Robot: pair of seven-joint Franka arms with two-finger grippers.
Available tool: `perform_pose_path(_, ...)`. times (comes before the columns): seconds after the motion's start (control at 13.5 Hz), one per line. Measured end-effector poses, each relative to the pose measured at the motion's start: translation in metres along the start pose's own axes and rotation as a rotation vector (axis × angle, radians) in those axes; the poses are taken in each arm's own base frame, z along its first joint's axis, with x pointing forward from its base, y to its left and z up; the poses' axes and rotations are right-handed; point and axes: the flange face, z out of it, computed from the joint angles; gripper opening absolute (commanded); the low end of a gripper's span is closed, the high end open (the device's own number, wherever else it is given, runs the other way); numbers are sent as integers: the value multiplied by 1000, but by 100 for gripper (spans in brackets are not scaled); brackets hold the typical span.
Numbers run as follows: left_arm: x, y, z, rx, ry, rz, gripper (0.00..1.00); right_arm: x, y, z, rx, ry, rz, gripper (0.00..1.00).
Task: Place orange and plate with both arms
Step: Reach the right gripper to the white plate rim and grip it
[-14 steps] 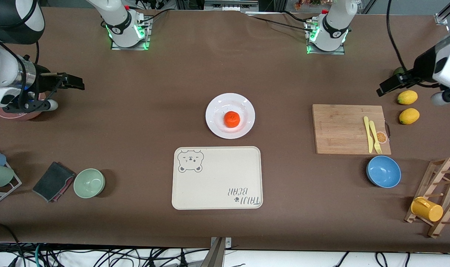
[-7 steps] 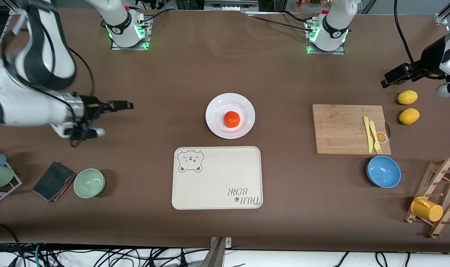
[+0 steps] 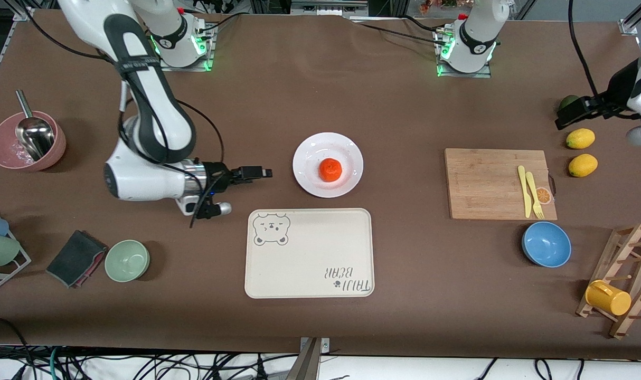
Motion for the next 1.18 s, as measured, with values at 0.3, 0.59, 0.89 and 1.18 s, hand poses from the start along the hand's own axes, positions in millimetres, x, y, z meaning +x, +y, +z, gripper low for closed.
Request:
perform_pose_path(0.3, 9, 2, 28, 7, -25, 1, 100, -21, 54, 74, 105, 12, -102, 94)
perform_pose_path(0.59, 7, 0, 38, 3, -43, 23, 100, -31, 75, 117, 203, 75, -162, 76)
perform_pose_path(0.89, 6, -7, 41, -3, -50, 33, 100, -38, 81, 150, 164, 83, -150, 75)
perform_pose_path(1.18, 5, -7, 41, -3, -50, 36, 100, -45, 76, 170, 153, 91, -139, 27)
